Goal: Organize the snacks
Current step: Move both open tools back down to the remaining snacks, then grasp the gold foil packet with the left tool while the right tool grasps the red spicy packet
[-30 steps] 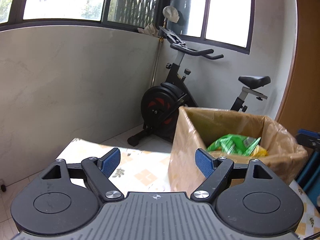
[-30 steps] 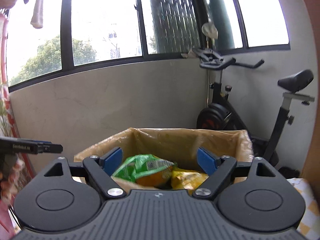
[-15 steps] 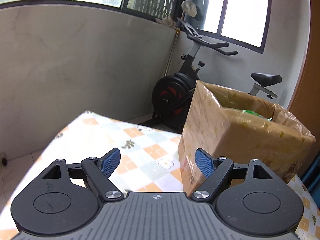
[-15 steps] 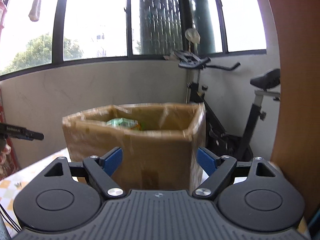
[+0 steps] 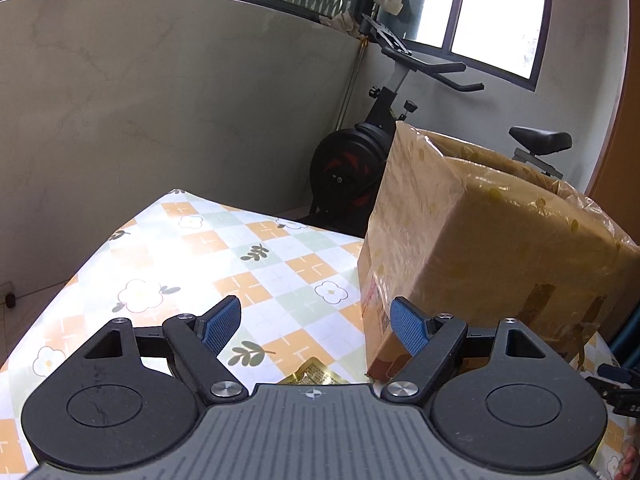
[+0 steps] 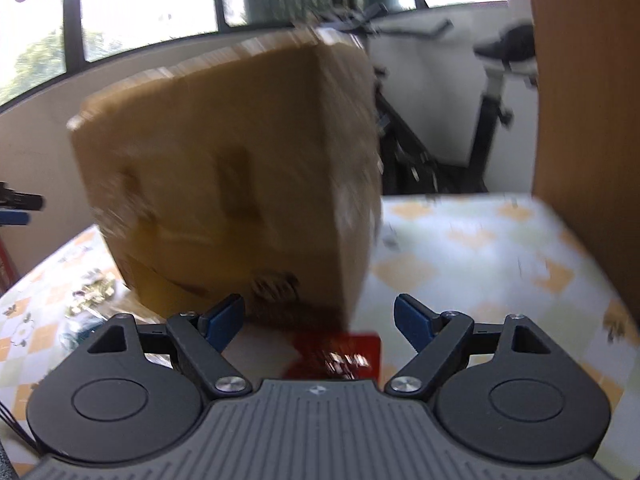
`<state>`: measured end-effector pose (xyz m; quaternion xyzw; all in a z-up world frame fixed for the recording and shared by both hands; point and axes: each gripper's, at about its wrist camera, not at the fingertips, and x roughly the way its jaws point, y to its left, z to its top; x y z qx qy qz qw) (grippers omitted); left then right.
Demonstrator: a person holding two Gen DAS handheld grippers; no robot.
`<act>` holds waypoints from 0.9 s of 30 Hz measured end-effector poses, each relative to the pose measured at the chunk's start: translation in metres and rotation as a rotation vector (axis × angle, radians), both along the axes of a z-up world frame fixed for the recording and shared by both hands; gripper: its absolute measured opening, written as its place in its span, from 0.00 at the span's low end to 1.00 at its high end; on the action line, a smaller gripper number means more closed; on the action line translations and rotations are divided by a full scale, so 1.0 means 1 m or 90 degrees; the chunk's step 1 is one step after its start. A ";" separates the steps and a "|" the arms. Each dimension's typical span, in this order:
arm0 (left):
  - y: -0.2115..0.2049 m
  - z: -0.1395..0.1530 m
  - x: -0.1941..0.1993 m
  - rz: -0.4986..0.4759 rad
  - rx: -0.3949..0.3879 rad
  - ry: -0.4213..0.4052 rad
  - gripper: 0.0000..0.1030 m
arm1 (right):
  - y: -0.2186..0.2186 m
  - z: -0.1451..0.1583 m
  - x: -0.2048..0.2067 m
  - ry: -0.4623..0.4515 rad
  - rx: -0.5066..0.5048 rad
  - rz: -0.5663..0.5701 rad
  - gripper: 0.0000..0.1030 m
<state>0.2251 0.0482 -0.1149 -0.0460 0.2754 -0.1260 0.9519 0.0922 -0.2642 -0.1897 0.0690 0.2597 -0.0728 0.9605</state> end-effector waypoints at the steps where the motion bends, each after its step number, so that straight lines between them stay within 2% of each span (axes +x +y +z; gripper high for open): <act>1: 0.000 -0.001 -0.001 0.000 0.002 0.002 0.81 | -0.002 -0.005 0.003 0.013 0.000 0.000 0.82; 5: -0.002 -0.005 -0.001 -0.002 0.007 0.010 0.81 | -0.001 -0.017 0.011 0.046 -0.008 0.007 0.82; 13: -0.004 -0.011 -0.004 0.000 0.014 0.016 0.81 | -0.003 -0.029 0.021 0.073 -0.009 -0.033 0.81; 16: -0.005 -0.014 -0.005 0.001 0.012 0.022 0.81 | -0.001 -0.032 0.024 0.088 -0.015 -0.025 0.79; 23: -0.006 -0.022 -0.006 0.003 0.013 0.035 0.81 | 0.016 -0.040 0.031 0.110 -0.078 0.017 0.73; 27: -0.004 -0.026 -0.006 0.008 0.012 0.042 0.81 | 0.015 -0.042 0.028 0.101 -0.067 0.013 0.65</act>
